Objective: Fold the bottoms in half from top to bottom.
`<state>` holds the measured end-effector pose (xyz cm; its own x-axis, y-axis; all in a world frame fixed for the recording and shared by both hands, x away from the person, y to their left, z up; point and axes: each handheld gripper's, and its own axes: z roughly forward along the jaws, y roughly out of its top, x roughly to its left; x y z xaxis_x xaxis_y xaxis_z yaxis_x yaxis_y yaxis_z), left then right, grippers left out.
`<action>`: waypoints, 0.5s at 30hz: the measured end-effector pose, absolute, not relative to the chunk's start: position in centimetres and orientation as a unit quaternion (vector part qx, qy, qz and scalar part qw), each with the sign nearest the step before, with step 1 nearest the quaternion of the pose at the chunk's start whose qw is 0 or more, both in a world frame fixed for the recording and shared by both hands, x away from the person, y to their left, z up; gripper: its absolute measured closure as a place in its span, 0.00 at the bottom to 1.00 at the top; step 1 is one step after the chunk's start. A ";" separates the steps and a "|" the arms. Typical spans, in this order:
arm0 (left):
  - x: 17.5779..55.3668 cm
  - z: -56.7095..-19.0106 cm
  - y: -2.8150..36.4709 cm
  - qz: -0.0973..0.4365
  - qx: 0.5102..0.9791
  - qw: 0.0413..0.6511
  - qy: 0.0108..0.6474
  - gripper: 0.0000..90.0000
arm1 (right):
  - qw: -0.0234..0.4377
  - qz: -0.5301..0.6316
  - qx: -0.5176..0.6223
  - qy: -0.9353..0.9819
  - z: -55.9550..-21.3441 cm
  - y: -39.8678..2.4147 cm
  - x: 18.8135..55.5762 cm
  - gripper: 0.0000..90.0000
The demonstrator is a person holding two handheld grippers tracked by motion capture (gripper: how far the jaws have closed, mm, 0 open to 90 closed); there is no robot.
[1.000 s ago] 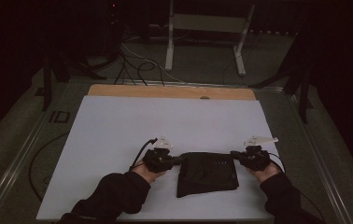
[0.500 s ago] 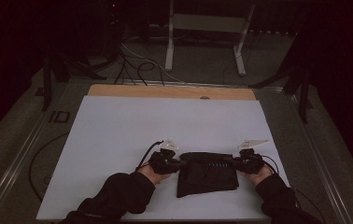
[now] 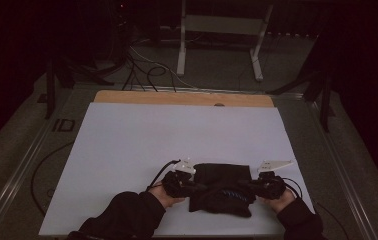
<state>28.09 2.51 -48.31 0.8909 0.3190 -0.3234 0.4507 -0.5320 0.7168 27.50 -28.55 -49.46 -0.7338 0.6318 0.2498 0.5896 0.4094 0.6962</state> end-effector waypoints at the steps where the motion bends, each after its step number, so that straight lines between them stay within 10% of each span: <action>1: 27.7 -48.3 2.5 -0.075 0.874 0.430 0.214 1.00 | 0.020 0.402 0.365 0.839 -49.4 -28.5 27.1 1.00; 15: 26.8 -48.6 2.9 -0.069 0.877 0.430 0.204 1.00 | 0.030 0.407 0.356 0.840 -48.8 -28.8 24.1 1.00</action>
<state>26.77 2.89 -48.57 0.9075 0.2974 -0.2965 0.4165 -0.5472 0.7260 24.12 -28.81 -48.78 -0.7441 0.6232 0.2405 0.5749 0.4140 0.7058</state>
